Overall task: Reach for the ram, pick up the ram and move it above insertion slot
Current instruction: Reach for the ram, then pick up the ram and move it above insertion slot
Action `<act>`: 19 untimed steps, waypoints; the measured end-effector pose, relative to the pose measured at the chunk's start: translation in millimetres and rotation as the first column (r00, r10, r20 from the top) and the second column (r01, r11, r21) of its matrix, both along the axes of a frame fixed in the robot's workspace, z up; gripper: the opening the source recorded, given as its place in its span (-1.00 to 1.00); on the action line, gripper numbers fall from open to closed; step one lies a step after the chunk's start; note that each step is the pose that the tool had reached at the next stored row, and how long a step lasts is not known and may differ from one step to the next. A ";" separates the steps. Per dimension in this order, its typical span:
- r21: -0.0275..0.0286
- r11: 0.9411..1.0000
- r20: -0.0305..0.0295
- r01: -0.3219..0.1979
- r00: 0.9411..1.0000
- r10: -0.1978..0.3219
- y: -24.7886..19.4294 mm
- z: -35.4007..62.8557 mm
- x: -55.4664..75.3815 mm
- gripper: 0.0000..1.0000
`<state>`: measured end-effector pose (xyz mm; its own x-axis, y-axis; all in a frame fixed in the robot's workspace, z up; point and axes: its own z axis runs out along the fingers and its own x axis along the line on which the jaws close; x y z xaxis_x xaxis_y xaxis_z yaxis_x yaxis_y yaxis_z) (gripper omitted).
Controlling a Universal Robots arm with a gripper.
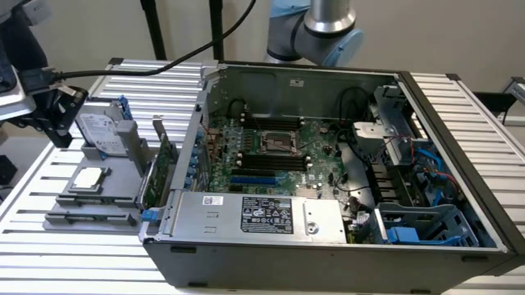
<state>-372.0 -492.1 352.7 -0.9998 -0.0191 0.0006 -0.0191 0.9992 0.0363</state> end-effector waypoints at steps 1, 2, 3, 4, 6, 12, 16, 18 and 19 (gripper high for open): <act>0.000 1.000 0.000 0.000 1.000 0.000 -4.4 -0.8 0.0 -0.79; -0.001 1.000 0.000 0.000 1.000 0.000 -8.5 -1.5 0.0 -0.79; -0.002 1.000 0.000 0.000 1.000 0.000 -12.2 -2.0 0.0 -0.79; -0.004 1.000 0.000 0.000 1.000 0.000 -15.4 -2.3 0.0 -0.79; -0.015 1.000 0.000 0.000 1.000 0.000 -18.0 -3.1 0.0 -0.79; -0.047 0.999 0.000 0.000 1.000 0.000 -18.1 -4.6 0.1 -0.79; -0.047 0.999 0.000 0.000 1.000 0.000 -18.1 -4.5 0.0 -0.79; -0.047 0.999 0.000 0.000 1.000 0.000 -18.1 -4.5 0.0 -0.79; -0.047 0.999 0.000 0.000 1.000 0.000 -18.1 -4.6 0.0 -0.79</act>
<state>-372.0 -510.2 348.1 -0.9998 -0.0191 0.0014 -0.0191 0.9998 -0.0104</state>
